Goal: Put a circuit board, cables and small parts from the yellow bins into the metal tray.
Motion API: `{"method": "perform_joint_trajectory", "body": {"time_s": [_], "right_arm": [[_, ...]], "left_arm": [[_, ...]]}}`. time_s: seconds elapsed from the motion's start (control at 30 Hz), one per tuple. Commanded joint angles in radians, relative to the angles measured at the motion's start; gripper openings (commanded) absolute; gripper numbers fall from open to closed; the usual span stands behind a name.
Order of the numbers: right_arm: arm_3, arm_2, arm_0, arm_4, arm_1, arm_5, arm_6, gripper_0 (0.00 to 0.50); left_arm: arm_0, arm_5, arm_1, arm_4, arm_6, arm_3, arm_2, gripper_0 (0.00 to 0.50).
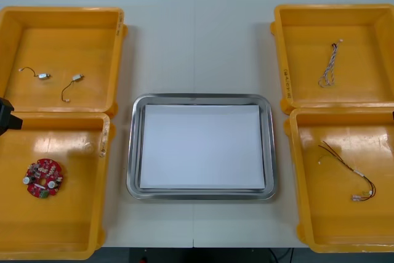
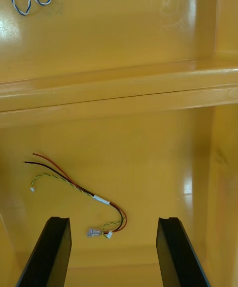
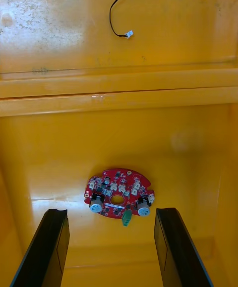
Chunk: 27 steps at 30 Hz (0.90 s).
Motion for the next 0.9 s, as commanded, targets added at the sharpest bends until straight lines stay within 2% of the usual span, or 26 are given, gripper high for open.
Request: {"method": "perform_joint_trajectory", "body": {"time_s": [0.03,0.9], "right_arm": [[-0.024,-0.038,0.006,0.008,0.007,0.005,0.027,0.500],[-0.024,-0.038,0.006,0.008,0.007,0.005,0.027,0.500]], "left_arm": [[0.012,0.006,0.042,0.008,-0.004,-0.031,0.029,0.500],[0.012,0.006,0.042,0.008,-0.004,-0.031,0.029,0.500]]}}
